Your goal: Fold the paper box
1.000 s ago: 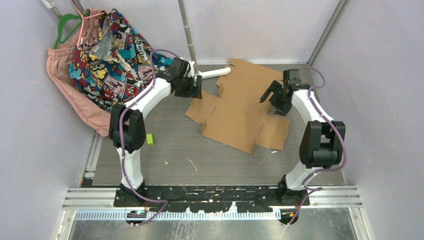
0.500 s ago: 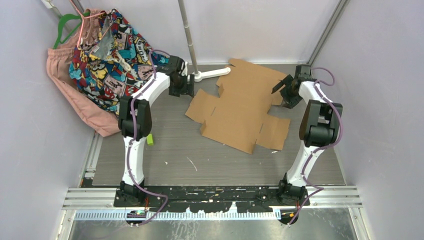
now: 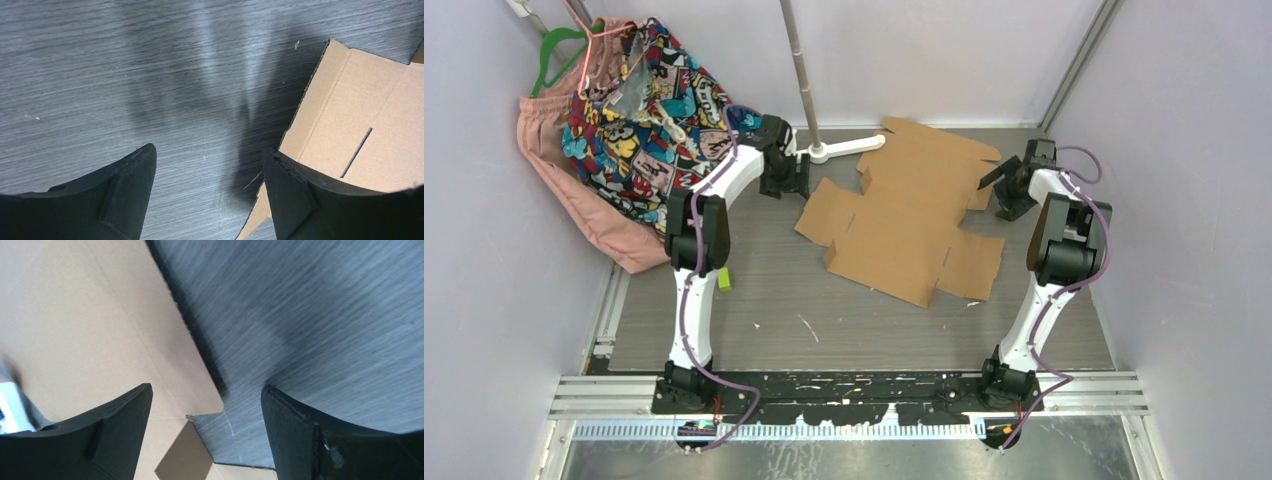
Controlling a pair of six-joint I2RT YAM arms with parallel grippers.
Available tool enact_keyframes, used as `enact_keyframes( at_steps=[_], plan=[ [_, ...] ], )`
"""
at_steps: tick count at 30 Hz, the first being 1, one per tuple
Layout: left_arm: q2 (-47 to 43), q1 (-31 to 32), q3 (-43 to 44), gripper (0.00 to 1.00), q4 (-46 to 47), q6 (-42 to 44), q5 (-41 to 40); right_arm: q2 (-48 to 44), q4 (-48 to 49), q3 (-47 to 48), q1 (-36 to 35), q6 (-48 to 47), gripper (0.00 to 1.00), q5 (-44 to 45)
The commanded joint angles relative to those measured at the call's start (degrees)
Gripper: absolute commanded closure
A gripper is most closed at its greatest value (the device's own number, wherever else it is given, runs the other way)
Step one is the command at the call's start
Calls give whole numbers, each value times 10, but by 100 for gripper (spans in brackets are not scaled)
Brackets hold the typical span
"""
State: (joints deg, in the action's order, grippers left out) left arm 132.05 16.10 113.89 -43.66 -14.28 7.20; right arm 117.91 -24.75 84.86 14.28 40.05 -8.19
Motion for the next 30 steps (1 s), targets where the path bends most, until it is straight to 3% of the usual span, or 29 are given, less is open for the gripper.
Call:
enact_keyframes(
  at_steps=[1, 11, 20, 22, 30],
  plan=[
    [3, -5, 22, 23, -3, 9, 15, 3, 67, -28, -2, 15, 16, -22],
    [1, -5, 10, 23, 1, 6, 29, 24, 139, -64, -2, 29, 38, -45],
    [0, -1, 7, 23, 1, 6, 37, 18, 229, -119, -3, 48, 49, -73],
    [-1, 0, 7, 24, 1, 7, 38, 17, 253, -130, -2, 55, 57, -85],
    [1, 7, 6, 24, 1, 9, 39, -16, 360, -179, -5, 73, 59, -119]
  ],
)
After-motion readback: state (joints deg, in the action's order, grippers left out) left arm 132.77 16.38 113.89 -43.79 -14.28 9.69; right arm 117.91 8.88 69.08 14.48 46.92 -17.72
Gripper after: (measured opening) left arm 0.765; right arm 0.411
